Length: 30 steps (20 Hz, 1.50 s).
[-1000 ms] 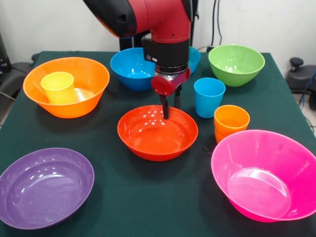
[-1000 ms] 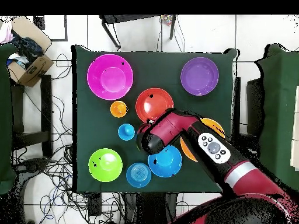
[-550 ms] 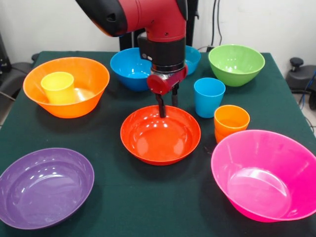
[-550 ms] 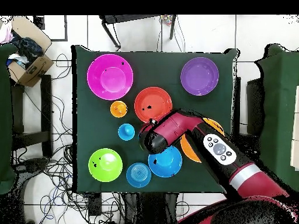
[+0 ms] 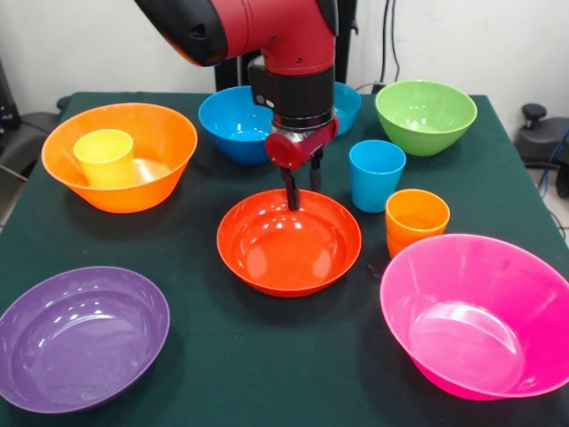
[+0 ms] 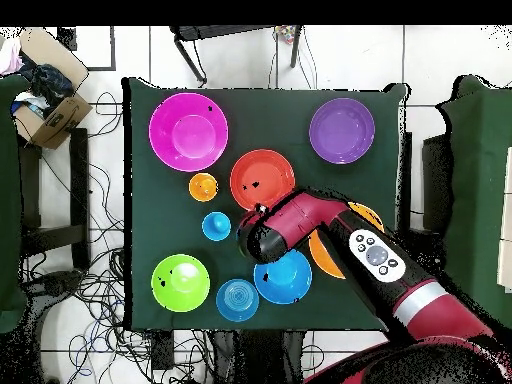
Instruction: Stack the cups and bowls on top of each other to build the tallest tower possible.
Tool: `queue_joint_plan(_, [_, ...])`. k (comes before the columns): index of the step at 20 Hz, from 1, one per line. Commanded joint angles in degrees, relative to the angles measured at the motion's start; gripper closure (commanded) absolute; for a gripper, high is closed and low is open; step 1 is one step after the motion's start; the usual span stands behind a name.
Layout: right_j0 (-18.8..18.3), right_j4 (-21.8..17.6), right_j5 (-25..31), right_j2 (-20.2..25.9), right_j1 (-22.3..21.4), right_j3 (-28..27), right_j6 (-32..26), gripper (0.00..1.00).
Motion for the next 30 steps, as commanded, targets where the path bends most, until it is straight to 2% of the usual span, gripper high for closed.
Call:
queue_joint_plan(1, [-0.10,1.04,8.42,-0.81,0.72,-1.53,-26.18,0.00])
queue_joint_plan(6, [-1.23,2.16,9.95,-0.19,1.00,-0.98,-30.93,0.00])
queue_joint_plan(14, [-0.71,1.30,9.63,-0.94,2.36,-2.98,-35.89,0.00])
queue_joint_plan(21, [1.09,-0.40,7.05,-2.34,4.65,-6.11,-34.48,0.00])
queue_joint_plan(23, [2.10,-0.79,6.42,-2.42,4.49,-5.94,-33.05,0.00])
queue_joint_plan(24, [2.35,-0.27,6.40,-2.04,2.92,-4.42,-32.06,0.00])
queue_joint_plan(30, [3.24,-0.83,5.85,-2.54,3.09,-4.90,-31.07,0.00])
